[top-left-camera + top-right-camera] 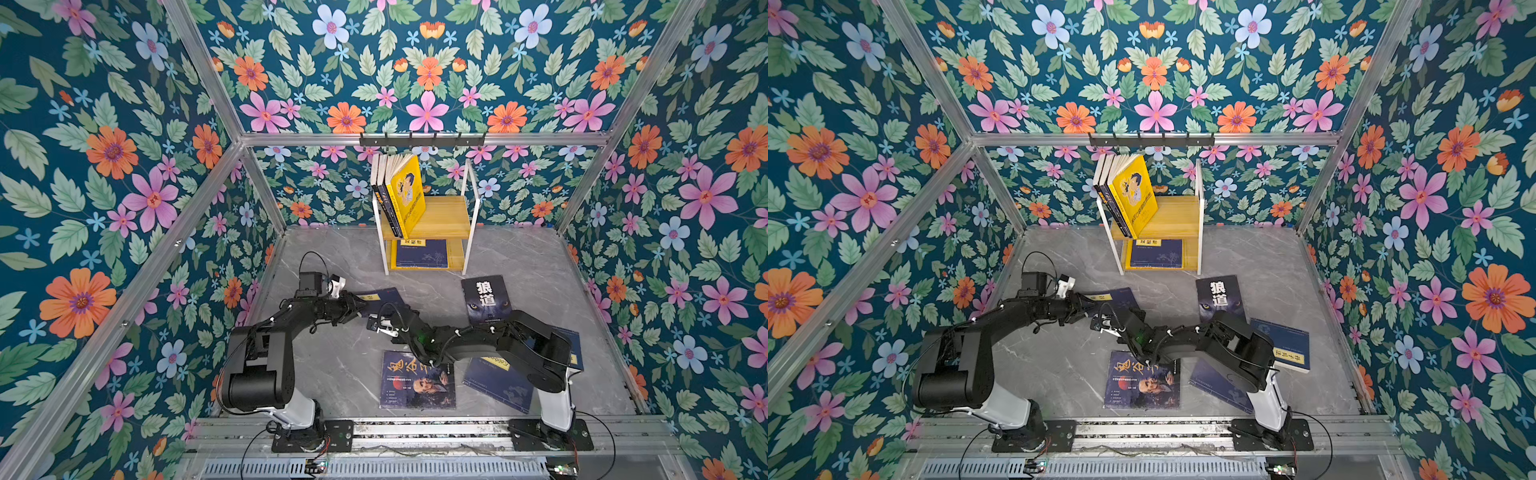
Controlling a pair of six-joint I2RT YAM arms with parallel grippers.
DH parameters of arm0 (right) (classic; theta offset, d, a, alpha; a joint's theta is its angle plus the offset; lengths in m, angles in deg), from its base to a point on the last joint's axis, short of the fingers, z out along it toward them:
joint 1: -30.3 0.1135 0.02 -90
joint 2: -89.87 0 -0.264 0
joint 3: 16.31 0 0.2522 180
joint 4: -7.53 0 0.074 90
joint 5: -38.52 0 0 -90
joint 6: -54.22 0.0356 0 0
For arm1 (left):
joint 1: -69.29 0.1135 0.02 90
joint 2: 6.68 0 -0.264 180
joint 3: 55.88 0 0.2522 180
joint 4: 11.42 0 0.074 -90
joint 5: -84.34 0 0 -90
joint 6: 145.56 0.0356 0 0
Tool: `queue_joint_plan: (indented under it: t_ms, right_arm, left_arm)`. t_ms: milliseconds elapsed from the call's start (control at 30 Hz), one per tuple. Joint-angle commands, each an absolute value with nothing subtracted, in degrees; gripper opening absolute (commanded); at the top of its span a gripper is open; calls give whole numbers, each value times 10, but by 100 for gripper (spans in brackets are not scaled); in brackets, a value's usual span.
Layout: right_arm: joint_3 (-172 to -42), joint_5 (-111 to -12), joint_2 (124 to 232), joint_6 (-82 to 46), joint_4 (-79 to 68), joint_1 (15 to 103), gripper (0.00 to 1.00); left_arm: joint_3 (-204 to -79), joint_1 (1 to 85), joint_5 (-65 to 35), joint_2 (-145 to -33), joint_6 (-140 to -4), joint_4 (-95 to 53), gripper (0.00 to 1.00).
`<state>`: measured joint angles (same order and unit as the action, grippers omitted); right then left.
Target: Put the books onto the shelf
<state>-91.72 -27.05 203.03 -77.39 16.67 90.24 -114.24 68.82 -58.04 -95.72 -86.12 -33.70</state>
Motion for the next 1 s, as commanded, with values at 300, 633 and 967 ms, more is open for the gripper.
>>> queue_joint_plan:
  t_ms: [300, 633, 967]
  right_arm:
    - [-871, -274, 1996, -835, 274, 907, 50]
    - [-881, -289, 2038, -859, 369, 892, 57]
    - [-860, -277, 2022, -884, 354, 887, 0]
  left_arm:
    - [-1135, 685, -628, -950, -871, -311, 0]
    - [-1120, 671, -684, -929, -895, -287, 0]
    - [-1129, 667, -665, -929, -871, -309, 44]
